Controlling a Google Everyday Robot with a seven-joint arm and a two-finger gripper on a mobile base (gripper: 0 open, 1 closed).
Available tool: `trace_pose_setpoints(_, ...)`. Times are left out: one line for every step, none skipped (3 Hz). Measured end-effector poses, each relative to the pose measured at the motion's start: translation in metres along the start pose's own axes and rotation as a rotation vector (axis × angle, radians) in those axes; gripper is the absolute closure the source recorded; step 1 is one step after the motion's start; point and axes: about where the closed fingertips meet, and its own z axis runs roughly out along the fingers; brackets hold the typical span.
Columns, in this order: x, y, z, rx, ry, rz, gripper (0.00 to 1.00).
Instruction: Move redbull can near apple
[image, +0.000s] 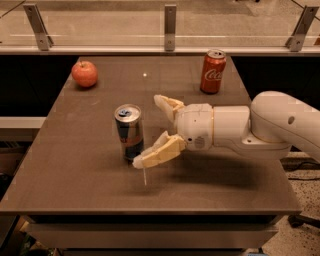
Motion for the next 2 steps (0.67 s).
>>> trace_pose_setpoints(-0.01,-0.005,0.008,-0.008,-0.085,-0.017,0.0)
trace_pose_setpoints(-0.018,-0.005,0.027,-0.053,-0.125,-0.029,0.0)
